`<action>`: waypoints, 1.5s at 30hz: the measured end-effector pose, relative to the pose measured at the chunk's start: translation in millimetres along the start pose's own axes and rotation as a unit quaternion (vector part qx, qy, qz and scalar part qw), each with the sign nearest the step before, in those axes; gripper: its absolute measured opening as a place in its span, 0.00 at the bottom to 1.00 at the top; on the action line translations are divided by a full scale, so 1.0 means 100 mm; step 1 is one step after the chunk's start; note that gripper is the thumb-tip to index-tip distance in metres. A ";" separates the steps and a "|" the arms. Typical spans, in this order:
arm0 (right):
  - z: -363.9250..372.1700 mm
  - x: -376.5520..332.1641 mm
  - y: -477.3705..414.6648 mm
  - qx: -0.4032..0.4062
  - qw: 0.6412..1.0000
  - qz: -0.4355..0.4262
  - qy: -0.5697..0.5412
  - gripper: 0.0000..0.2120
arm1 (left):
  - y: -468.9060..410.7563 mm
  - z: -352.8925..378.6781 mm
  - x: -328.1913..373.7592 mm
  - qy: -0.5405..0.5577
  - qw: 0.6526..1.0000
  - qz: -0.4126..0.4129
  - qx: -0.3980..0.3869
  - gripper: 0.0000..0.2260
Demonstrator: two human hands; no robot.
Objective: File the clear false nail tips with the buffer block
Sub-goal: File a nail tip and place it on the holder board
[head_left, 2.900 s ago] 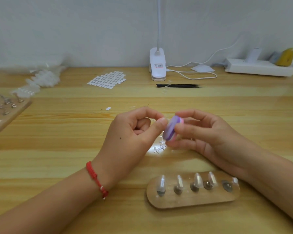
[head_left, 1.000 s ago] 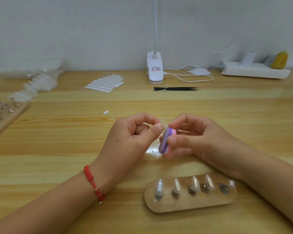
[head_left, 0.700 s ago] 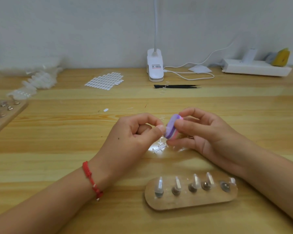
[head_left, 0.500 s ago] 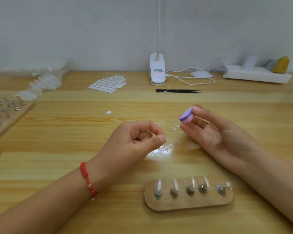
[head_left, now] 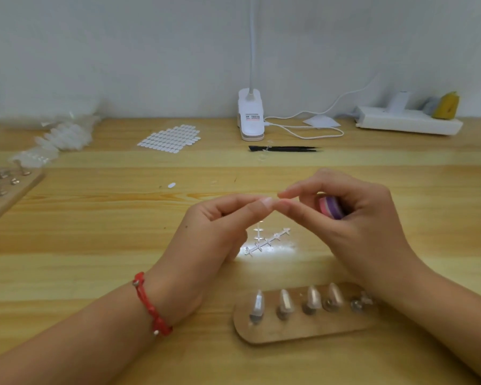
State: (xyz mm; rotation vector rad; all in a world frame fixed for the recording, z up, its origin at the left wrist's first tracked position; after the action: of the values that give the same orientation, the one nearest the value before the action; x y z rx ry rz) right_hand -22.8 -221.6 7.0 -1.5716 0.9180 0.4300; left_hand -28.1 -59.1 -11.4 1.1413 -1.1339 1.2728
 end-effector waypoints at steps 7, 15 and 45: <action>-0.02 -0.01 -0.03 -0.058 0.998 0.000 0.003 0.09 | -0.02 0.00 0.02 -0.008 1.000 -0.005 -0.016 0.16; -0.07 -0.13 -0.19 -0.165 0.977 -0.065 0.115 0.11 | -0.04 -0.02 0.02 -0.009 0.999 -0.022 -0.039 0.06; -0.82 -0.25 0.33 -0.239 0.964 0.046 0.112 0.10 | 0.08 0.16 0.08 -0.136 0.989 0.035 -0.039 0.10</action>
State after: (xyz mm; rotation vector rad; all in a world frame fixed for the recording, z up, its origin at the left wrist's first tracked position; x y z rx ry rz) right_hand -81.3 -290.6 21.5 -2.0530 1.1205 0.5789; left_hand -35.8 -74.2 -2.0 1.2529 -1.4232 1.1377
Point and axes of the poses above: each hand's wrist, its own y-axis away from the middle knuckle, its own z-axis out of the palm, x = y × z, the point moved 3 cm from there along -y, towards the middle knuckle, and after that the axes turned 11 degrees about x, right-handed, at the moved point
